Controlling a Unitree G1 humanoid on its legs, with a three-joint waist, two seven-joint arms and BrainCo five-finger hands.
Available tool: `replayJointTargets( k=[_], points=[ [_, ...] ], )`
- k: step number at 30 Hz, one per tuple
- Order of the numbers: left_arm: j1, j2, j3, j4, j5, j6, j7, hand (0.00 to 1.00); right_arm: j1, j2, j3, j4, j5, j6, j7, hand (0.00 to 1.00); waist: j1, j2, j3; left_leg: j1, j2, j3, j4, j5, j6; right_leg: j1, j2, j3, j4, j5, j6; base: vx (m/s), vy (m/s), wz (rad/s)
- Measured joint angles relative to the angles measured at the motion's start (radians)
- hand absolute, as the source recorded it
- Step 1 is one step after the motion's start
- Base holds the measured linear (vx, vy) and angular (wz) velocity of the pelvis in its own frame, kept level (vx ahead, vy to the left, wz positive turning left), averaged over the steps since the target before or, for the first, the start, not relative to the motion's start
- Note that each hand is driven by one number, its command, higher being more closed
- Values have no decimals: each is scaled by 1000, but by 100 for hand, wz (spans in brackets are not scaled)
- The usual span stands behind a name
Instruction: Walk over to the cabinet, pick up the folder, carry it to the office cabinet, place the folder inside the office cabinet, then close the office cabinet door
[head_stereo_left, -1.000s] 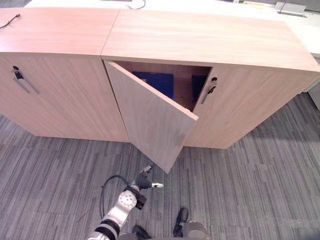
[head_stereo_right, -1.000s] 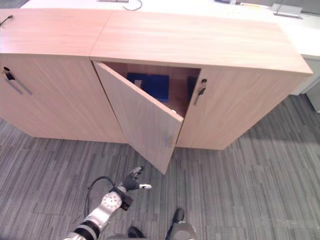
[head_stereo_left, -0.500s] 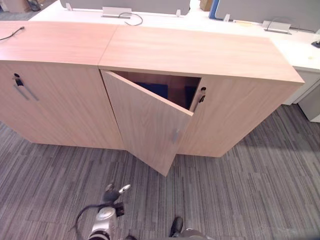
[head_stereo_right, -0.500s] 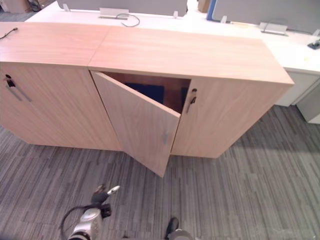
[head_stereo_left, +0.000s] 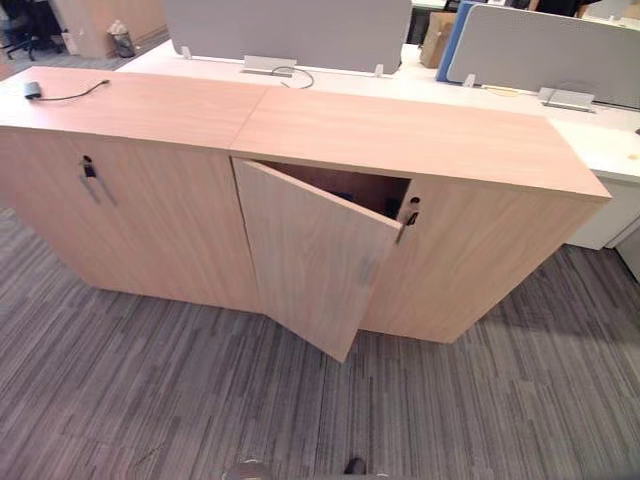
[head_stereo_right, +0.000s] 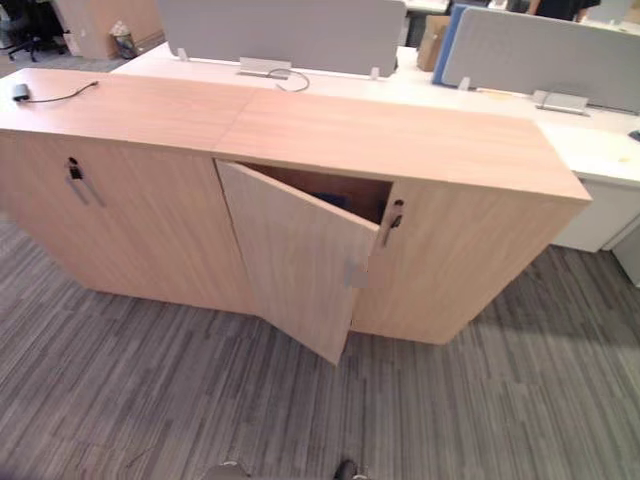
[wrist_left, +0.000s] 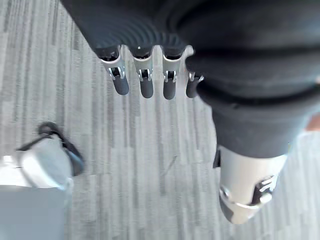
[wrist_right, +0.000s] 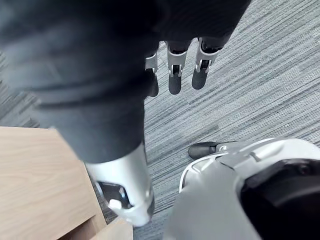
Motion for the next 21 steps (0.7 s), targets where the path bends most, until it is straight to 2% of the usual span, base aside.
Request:
replayJointTargets(
  k=[1,3,5,8,11,15,17,21],
  points=[
    [6,-12,-20,0,9,2,-12,0,1,-9,0,1,0,-1,0,0,6,17,-2,1,-4,-22,-34,5,-6,-4,9,1,-2,5,7,-81,129,-4],
    [13,-24,-69,-4,18,9,-46,0,-5,1,-1,3,1,0,-6,0,15,2,2,5,-29,-20,-69,7,0,-1,-8,6,-3,1,20,-1,115,11],
    [26,-28,-123,-22,9,9,-94,0,4,7,-8,-26,1,0,-15,0,12,13,-3,52,-85,-16,-152,34,15,7,-46,8,4,6,26,48,115,20],
    [34,-22,-187,-24,26,4,-125,0,19,6,-8,-59,1,0,-21,0,11,26,-33,106,-131,-8,-268,73,24,6,-71,28,3,13,36,97,98,2],
    [32,11,-270,-23,69,7,-134,0,19,8,-7,-61,-2,2,-22,0,11,22,-61,138,-143,-3,-338,106,17,2,-70,33,3,31,40,147,19,-2],
    [-23,41,-391,-24,99,7,-135,0,7,6,-1,-62,-6,4,-33,0,6,30,-84,160,-146,-9,-362,120,21,6,-62,33,2,31,41,190,-10,1],
    [-85,56,-487,-24,110,4,-136,0,-24,7,15,-57,-5,5,-34,0,-10,32,-83,172,-147,-27,-362,120,21,19,-62,32,2,31,41,108,-16,2],
    [-133,55,-554,-26,138,-1,-137,0,-55,23,34,-49,-17,12,-34,0,-26,32,-83,195,-150,-40,-360,113,25,42,-66,32,-3,32,41,21,-2,1]
  ],
)
